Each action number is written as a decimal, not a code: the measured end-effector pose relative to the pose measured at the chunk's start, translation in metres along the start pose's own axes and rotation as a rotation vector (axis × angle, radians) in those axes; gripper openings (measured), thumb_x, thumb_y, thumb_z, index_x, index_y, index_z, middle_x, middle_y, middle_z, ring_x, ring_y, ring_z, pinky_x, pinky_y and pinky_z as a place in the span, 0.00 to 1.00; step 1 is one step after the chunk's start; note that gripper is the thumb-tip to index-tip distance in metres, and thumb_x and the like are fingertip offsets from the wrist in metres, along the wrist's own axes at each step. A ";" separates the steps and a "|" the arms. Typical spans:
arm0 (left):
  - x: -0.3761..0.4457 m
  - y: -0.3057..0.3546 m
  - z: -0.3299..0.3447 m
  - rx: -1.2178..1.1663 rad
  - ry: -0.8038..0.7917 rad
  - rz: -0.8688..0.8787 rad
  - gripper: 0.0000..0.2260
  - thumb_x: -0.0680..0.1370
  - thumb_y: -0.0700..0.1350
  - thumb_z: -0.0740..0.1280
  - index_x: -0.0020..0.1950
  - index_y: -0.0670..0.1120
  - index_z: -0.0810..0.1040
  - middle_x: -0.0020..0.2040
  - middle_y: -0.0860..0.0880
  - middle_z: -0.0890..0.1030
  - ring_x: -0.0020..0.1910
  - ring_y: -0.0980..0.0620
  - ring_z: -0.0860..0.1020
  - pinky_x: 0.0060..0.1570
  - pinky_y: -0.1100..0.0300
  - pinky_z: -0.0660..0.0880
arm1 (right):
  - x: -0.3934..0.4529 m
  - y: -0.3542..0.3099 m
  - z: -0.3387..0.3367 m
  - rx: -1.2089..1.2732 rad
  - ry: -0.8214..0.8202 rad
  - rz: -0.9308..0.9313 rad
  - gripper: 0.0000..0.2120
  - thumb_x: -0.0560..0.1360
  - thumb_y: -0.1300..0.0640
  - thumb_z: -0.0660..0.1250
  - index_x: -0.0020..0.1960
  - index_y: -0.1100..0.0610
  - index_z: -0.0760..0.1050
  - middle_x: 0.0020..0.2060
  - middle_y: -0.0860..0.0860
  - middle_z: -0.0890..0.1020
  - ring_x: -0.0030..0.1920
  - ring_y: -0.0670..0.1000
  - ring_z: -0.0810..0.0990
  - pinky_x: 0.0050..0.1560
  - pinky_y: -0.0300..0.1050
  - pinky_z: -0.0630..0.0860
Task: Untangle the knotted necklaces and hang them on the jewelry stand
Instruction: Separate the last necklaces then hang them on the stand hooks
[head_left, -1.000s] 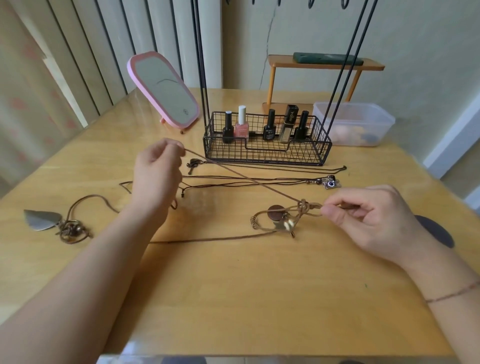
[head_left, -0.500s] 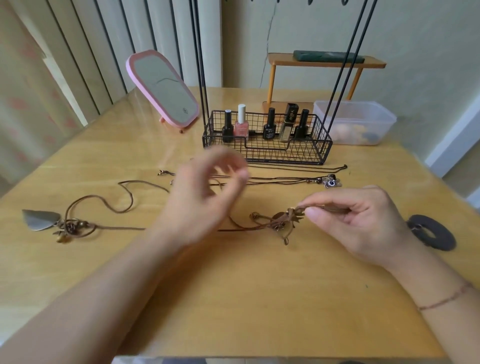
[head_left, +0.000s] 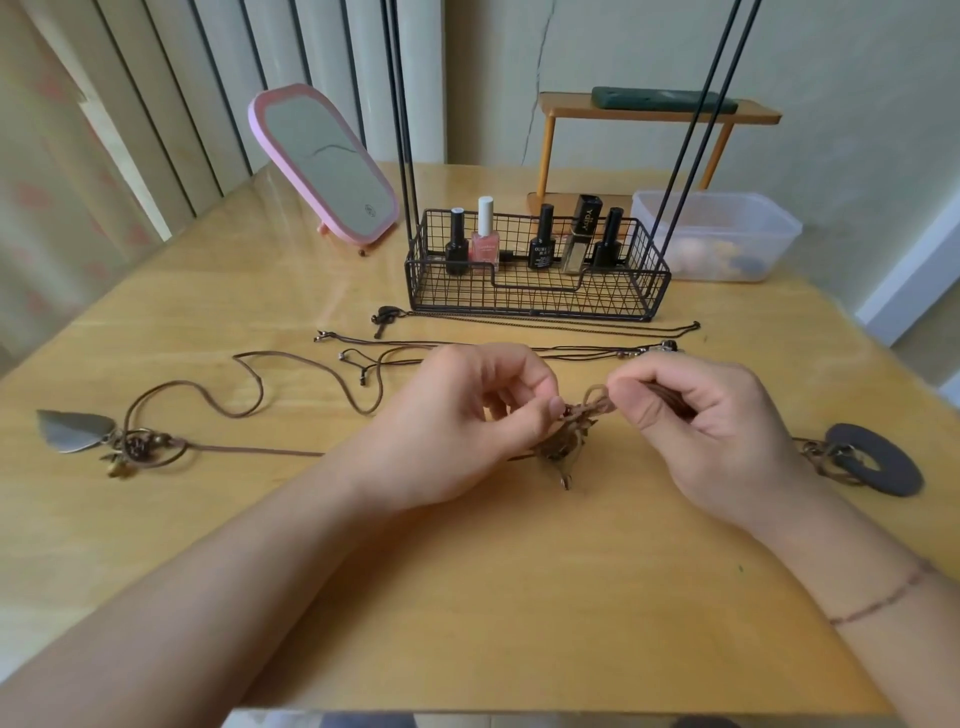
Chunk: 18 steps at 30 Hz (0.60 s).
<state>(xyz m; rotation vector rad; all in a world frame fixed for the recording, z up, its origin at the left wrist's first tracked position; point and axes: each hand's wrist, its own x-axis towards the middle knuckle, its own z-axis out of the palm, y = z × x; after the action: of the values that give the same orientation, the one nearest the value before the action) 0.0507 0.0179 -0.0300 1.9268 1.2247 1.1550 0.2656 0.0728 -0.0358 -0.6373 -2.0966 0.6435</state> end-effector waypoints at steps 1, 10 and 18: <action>0.000 -0.002 -0.001 -0.024 -0.010 -0.010 0.07 0.76 0.51 0.66 0.42 0.50 0.78 0.37 0.49 0.81 0.38 0.47 0.78 0.41 0.53 0.76 | 0.000 0.000 -0.001 0.008 0.001 0.017 0.13 0.79 0.46 0.63 0.40 0.51 0.77 0.31 0.52 0.76 0.29 0.46 0.69 0.29 0.42 0.67; 0.009 -0.006 -0.014 -0.568 0.242 -0.133 0.10 0.85 0.44 0.56 0.45 0.44 0.70 0.40 0.47 0.84 0.35 0.52 0.79 0.39 0.61 0.76 | -0.004 0.000 -0.005 0.008 -0.066 0.080 0.18 0.77 0.49 0.61 0.33 0.59 0.73 0.27 0.54 0.71 0.28 0.46 0.67 0.29 0.41 0.64; 0.007 0.002 -0.009 -0.796 0.084 -0.174 0.09 0.83 0.46 0.55 0.46 0.45 0.69 0.42 0.40 0.84 0.40 0.44 0.84 0.44 0.57 0.81 | -0.004 -0.004 0.005 -0.096 -0.034 0.041 0.16 0.75 0.37 0.66 0.48 0.49 0.79 0.24 0.50 0.71 0.25 0.49 0.68 0.28 0.48 0.68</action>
<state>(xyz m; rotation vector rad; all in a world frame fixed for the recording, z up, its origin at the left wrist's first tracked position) 0.0451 0.0242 -0.0220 1.1641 0.7680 1.3643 0.2625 0.0668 -0.0381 -0.7295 -2.1609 0.5835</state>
